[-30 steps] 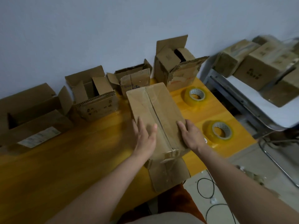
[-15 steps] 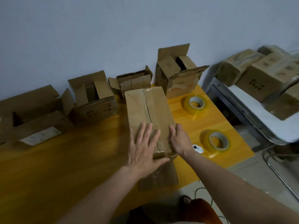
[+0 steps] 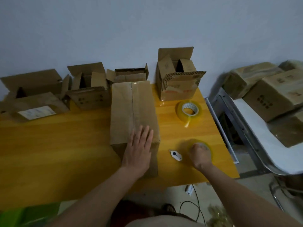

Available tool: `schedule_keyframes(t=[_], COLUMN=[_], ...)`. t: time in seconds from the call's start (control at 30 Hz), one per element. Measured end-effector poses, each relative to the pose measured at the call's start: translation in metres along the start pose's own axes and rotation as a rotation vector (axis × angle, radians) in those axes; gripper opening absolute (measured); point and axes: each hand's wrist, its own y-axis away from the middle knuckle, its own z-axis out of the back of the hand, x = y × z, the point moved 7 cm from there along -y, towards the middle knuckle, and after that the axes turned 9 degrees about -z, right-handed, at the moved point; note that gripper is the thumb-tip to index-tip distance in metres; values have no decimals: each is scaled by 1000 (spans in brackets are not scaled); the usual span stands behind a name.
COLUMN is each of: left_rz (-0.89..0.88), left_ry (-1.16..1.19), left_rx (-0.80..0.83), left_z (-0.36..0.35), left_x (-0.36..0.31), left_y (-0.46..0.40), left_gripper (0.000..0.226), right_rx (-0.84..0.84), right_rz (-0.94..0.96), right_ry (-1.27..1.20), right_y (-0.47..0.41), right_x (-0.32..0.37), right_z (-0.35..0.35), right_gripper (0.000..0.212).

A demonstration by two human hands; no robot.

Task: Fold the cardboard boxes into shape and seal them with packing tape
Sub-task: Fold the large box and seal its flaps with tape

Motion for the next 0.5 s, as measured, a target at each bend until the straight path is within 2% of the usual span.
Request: schedule_keyframes(t=[0.03,0.1,0.2,0.27,0.33,0.4,0.47,0.5], left_rz=[29,70,109,133,140,131,162,197], left_ry=[-9,-12,-43,-80,-101,-54,110,220], left_rx=[15,39,90,132,164,174,142,76], left_z=[0,1,0,-1,0,5,14,22], left_x=[2,0,-6,-10,-12,-10,-9,-11], left_y=[-1,-2,-1,2,3,-1,-6,-8], left_gripper=[98,101,105,108,109,108,100,93], right_rx=[38,129,110,92,98,97,95,91], right_rz=[27,31,46,47,89,166,211,236], right_ry=[54,149,347,369,260,14,-194,-262], right_y=[-2,-4,-4,-5,-7,-7,-5,-4], right_x=[-6,-25,-38,-41,-42,-40,-35,-31], right_z=[-8,-22,-31,-29,-25,-17,-3,4], right_gripper=[14,31,37,45,47,47,47,46])
